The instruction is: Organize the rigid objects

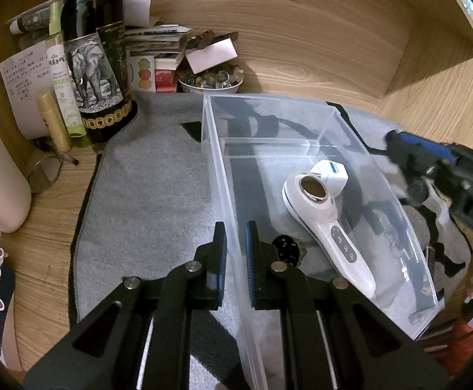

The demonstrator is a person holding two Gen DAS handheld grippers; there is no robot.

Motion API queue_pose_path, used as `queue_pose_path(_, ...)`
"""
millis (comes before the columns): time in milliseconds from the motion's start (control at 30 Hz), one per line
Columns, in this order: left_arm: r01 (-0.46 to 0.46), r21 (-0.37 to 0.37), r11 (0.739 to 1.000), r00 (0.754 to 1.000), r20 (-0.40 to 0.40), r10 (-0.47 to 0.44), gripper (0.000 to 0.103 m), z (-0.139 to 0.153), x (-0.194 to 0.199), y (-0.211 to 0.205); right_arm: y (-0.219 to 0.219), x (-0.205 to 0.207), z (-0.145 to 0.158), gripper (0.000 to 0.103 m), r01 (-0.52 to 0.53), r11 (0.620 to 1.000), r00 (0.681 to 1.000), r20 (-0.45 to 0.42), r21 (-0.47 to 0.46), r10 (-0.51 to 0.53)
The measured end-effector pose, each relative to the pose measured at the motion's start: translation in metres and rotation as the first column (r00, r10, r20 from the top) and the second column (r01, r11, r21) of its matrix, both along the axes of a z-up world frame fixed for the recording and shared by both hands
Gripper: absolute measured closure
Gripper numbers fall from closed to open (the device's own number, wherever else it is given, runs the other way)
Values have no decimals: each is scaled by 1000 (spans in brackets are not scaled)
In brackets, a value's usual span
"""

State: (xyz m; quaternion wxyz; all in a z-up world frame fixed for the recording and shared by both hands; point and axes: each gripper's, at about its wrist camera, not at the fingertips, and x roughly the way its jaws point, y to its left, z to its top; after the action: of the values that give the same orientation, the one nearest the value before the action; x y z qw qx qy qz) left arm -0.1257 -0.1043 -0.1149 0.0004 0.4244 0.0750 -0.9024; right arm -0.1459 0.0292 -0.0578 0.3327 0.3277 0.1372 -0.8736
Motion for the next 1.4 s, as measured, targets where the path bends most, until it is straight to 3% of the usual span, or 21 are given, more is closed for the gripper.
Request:
queue_pose_path(300,0,2,1000,1000,0,0,92,0,0,0,-38,-1,-18,80,-109,993,993,60,55,106)
queue_pose_path(700,1,3,1000,1000,-2,-1,92,0,0,0,-44,0,-30,80,-120,987,990,91,109,110)
queue_pose_path(867,2,3,1000,1000,-2,-2,92,0,0,0,-40,4,-23,71,-109,989,993,60,99,104)
queue_pose_path(1067,2,3,1000,1000,-2,-2,92,0,-1,1,-26,6,-14,66,-82,994,996,42,72,79)
queue_pose_path(1400,2,5,1000,1000,-3,-2,92,-1,0,-1,30,-2,10,65,76,997,997,-21,34,-75)
